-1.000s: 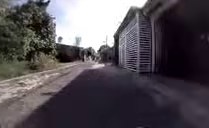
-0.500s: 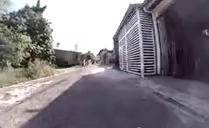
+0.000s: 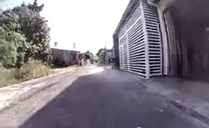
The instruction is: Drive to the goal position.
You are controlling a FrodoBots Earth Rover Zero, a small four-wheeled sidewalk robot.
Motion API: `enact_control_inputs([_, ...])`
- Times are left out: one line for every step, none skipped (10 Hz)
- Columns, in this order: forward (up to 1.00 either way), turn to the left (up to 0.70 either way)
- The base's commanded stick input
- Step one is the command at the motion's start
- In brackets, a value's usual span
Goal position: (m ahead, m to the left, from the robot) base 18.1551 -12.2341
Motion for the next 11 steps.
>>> enact_control_inputs([1.0, 0.0])
enact_control_inputs([1.0, 0.0])
enact_control_inputs([1.0, 0.0])
enact_control_inputs([1.0, 0.0])
enact_control_inputs([1.0, 0.0])
enact_control_inputs([1.0, 0.0])
enact_control_inputs([1.0, 0.0])
enact_control_inputs([1.0, 0.0])
enact_control_inputs([1.0, 0.0])
enact_control_inputs([1.0, 0.0])
enact_control_inputs([1.0, 0.0])
